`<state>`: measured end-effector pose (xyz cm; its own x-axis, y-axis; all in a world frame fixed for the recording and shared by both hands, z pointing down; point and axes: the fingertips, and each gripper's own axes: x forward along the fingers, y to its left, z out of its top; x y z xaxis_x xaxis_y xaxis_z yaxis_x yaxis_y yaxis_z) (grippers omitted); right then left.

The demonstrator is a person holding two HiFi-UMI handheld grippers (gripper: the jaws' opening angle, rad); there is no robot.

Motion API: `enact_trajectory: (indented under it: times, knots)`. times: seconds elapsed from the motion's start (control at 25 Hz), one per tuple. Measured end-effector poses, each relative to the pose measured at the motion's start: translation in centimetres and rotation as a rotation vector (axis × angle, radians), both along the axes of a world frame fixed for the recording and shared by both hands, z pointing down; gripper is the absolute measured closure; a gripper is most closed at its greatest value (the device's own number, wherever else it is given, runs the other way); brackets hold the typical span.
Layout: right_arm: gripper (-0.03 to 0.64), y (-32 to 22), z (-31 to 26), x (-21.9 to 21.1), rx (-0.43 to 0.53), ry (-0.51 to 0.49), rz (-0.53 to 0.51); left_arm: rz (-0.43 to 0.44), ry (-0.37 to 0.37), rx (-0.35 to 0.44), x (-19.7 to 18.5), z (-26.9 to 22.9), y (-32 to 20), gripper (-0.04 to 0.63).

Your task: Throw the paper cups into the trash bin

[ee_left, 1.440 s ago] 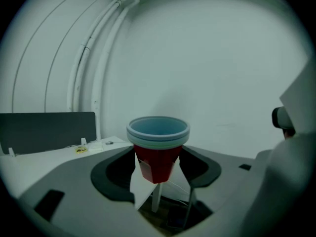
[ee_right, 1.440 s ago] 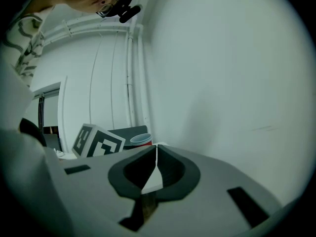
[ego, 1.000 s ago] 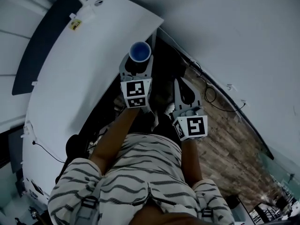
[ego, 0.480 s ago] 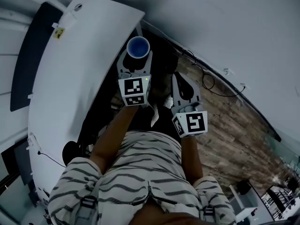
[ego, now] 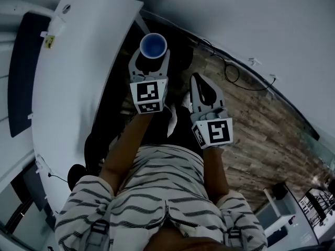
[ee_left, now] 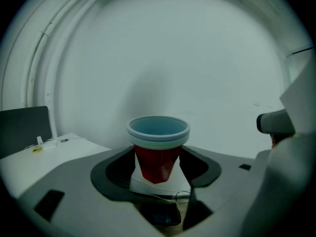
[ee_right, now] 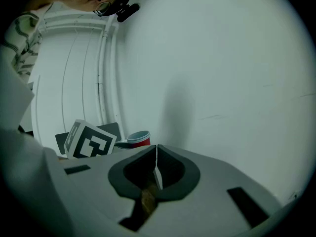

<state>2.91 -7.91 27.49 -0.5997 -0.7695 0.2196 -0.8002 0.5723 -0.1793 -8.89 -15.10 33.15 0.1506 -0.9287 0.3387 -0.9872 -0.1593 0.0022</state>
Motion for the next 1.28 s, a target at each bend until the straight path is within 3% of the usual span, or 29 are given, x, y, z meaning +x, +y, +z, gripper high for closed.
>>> enact_trajectory:
  times: [1.0, 1.28]
  knots:
    - [0.607, -2.0, 10.8, 4.1, -0.117, 0.013, 0.067, 0.062, 0.011, -0.153, 4.3, 13.5, -1.7, 0.296]
    - [0.607, -2.7, 14.1, 4.4, -0.164, -0.005, 0.082, 0.085, 0.03, -0.231, 5.0, 19.2, -1.9, 0.296]
